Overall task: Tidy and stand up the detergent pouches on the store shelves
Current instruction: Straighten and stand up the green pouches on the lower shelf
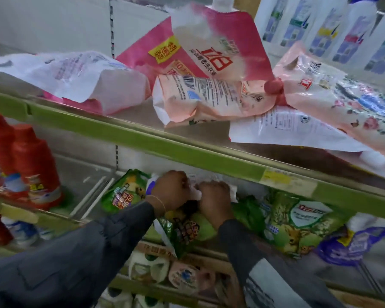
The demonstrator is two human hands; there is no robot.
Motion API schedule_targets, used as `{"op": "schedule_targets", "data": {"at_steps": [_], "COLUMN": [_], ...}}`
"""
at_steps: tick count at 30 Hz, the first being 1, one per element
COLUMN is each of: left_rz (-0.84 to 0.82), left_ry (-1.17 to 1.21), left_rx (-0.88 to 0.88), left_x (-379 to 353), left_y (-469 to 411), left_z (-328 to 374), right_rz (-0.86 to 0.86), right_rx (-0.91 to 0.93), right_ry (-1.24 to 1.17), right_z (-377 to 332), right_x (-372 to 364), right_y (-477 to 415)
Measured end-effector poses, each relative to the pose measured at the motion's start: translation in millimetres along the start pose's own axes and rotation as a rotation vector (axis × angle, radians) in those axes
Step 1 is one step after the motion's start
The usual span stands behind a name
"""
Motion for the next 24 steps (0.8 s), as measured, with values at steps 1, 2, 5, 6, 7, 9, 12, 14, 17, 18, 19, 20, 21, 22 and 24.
{"op": "schedule_targets", "data": {"at_steps": [1, 2, 5, 6, 7, 9, 12, 14, 17, 18, 19, 20, 21, 22, 24], "left_rz": [0.087, 0.184, 0.335, 0.317, 0.270, 0.144, -0.081, -0.204, -0.344, -0.400, -0.449, -0.484, -0.501, -0.519, -0.572], "left_ry": [-0.067, -0.144, -0.093, -0.045, 0.008, 0.161, 0.329, 0.326, 0.272, 0.217, 0.165, 0.124, 0.106, 0.123, 0.162], "left_rx": [-0.050, -0.109, -0.154, -0.137, -0.114, -0.059, -0.021, -0.033, -0.066, -0.099, -0.145, -0.190, -0.234, -0.270, -0.307], "left_x": [5, 9, 16, 18, 20, 26, 28, 23, 12, 11, 8, 6, 1, -2, -3], "left_y": [-2, -4, -11, -12, -13, -13, -17, -19, -21, -18, -16, -13, -11, -8, -2], "left_z": [0, 0, 0, 1, 1, 0, 1, 4, 16, 24, 31, 39, 44, 51, 63], "right_rz": [0.023, 0.079, 0.248, 0.243, 0.233, 0.220, 0.389, 0.492, 0.458, 0.430, 0.437, 0.455, 0.495, 0.522, 0.578], "right_rx": [-0.021, -0.015, 0.111, 0.135, 0.124, 0.041, -0.002, -0.051, -0.211, -0.284, -0.332, -0.379, -0.399, -0.438, -0.541], "right_ry": [-0.019, -0.042, -0.176, -0.189, -0.187, -0.215, -0.412, -0.577, -0.800, -0.873, -0.936, -0.999, -1.063, -1.137, -1.203], "right_z": [2, 5, 12, 16, 21, 34, 50, 55, 58, 58, 59, 55, 56, 55, 66], "right_x": [8, 16, 36, 37, 34, 23, 19, 24, 27, 30, 31, 38, 44, 52, 57], "right_y": [1, 3, 19, 25, 30, 42, 69, 87, 109, 116, 123, 130, 136, 142, 155]}}
Point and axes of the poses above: each hand's wrist, its own y-axis away from the middle knuckle, its own x-axis out of the back of the hand, z = x × y, the point moved 1 cm from there along -y, towards the middle knuckle, and after that the axes turned 2 degrees about x, right-handed, at the moved point
